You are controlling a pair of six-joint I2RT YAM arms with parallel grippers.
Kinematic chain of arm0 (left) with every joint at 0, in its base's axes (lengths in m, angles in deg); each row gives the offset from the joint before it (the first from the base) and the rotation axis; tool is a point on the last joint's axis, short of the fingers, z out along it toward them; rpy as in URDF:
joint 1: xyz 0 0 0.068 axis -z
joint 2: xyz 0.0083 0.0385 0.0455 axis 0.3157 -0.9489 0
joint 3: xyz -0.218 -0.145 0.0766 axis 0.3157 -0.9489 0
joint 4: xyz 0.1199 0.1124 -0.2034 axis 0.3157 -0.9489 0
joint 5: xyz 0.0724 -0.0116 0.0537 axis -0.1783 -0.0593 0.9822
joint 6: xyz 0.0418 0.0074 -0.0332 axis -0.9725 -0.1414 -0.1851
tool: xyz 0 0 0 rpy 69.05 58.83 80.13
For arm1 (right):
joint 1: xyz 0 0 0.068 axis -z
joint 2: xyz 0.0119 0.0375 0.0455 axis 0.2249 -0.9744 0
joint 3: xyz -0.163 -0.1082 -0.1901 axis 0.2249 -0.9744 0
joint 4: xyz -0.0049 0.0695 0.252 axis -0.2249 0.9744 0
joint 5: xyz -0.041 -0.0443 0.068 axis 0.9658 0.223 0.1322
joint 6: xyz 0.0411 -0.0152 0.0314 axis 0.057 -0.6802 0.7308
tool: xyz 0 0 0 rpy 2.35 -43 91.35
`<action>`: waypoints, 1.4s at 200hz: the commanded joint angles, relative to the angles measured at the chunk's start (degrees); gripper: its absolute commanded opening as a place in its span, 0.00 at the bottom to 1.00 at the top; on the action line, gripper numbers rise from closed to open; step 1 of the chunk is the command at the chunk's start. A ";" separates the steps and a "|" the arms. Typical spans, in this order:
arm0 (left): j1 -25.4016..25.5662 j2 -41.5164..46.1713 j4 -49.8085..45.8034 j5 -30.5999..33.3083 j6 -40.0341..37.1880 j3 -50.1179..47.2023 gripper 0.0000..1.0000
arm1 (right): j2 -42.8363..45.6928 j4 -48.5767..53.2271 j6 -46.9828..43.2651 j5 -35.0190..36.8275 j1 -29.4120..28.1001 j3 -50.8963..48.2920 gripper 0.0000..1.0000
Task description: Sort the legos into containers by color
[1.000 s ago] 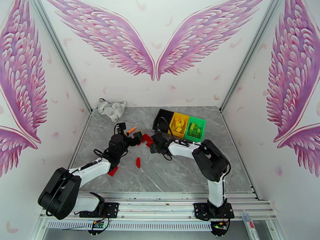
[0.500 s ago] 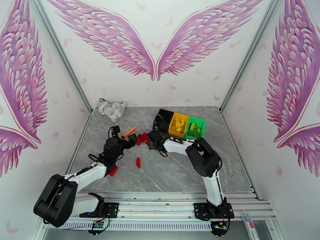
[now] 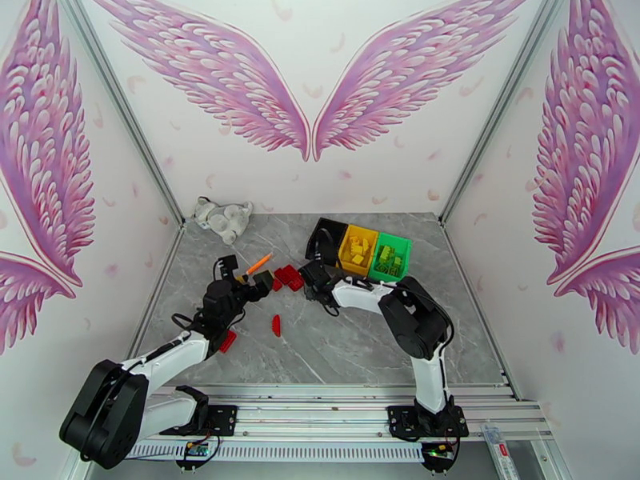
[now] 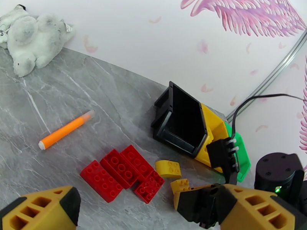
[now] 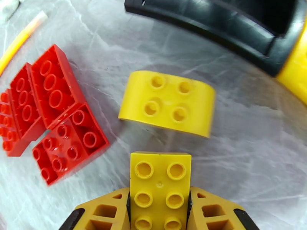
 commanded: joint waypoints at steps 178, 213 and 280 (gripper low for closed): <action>13.62 -19.89 2.59 0.74 -7.58 20.67 0.99 | 1.62 11.21 -1.92 0.77 20.80 16.31 0.67; 12.45 -18.34 3.94 1.62 -7.21 18.81 0.99 | 3.63 8.54 -4.43 -1.84 19.66 13.87 0.76; 7.36 -15.29 6.19 0.72 -4.67 14.35 0.99 | 0.39 5.13 -10.79 -5.80 10.12 14.17 0.67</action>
